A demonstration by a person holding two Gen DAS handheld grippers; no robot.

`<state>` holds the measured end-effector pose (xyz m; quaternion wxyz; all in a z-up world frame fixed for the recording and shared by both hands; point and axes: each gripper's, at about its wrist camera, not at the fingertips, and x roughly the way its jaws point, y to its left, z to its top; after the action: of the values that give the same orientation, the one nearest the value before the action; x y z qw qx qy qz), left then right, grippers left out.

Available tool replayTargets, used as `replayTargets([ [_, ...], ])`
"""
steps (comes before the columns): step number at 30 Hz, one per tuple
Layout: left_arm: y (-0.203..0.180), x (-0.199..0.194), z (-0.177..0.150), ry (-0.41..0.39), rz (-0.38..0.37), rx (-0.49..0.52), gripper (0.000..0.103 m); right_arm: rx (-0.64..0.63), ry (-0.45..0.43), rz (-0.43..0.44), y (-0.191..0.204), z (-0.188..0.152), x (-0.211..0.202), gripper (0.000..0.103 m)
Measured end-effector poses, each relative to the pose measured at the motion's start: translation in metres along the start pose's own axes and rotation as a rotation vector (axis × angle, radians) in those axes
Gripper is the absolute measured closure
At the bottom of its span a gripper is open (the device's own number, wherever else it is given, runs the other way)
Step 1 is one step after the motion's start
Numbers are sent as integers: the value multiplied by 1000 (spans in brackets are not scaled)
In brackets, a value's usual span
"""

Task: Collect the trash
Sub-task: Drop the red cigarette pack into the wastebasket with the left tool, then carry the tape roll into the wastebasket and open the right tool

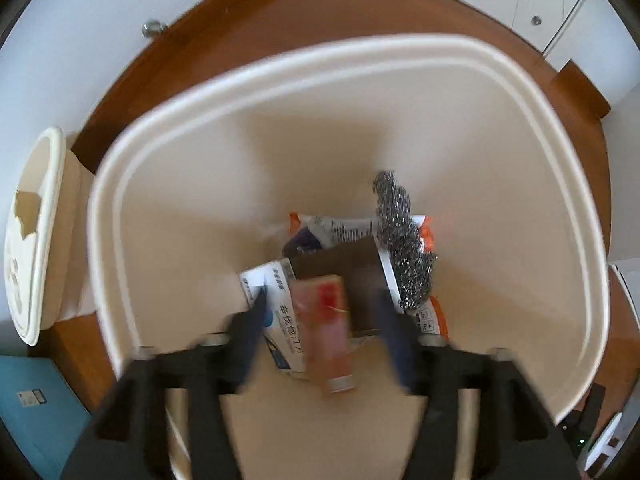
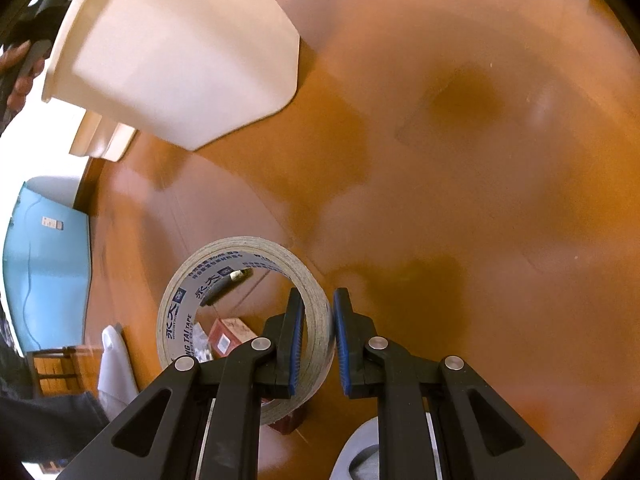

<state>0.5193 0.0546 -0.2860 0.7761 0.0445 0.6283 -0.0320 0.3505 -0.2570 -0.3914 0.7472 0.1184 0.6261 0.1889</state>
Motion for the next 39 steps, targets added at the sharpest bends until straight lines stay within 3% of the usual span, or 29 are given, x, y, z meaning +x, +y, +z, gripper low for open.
replayTargets([
  [1, 3, -3, -2, -14, -5, -4, 26, -2, -5, -1, 1, 1, -1, 87],
  [5, -9, -46, -12, -84, -62, -55, 26, -9, -52, 3, 5, 13, -21, 87],
  [7, -6, -55, -32, -147, -100, -78, 26, -13, -116, 6, 8, 27, -47, 87],
  [12, -3, -122, -95, -353, -183, -145, 26, -64, -334, 21, 25, 70, -136, 87],
  [14, 0, -140, -128, -435, -217, -216, 19, -102, -413, 23, 38, 89, -166, 87],
  [17, 0, -127, -172, -454, -272, -353, 16, -188, -536, 35, 73, 124, -205, 87],
  [20, -5, -107, -201, -392, -279, -431, 16, -274, -575, 47, 113, 161, -210, 87],
  [25, -7, -70, -236, -261, -239, -512, 16, -409, -514, -4, 179, 216, -163, 87],
  [32, -6, -37, -272, -172, -166, -529, 16, -527, -283, -182, 241, 275, -61, 87],
  [37, -13, 2, -297, -75, -130, -524, 16, -643, -118, -278, 276, 273, -11, 86],
  [39, -17, 17, -307, -28, -129, -525, 16, -639, -73, -279, 273, 270, 0, 78],
])
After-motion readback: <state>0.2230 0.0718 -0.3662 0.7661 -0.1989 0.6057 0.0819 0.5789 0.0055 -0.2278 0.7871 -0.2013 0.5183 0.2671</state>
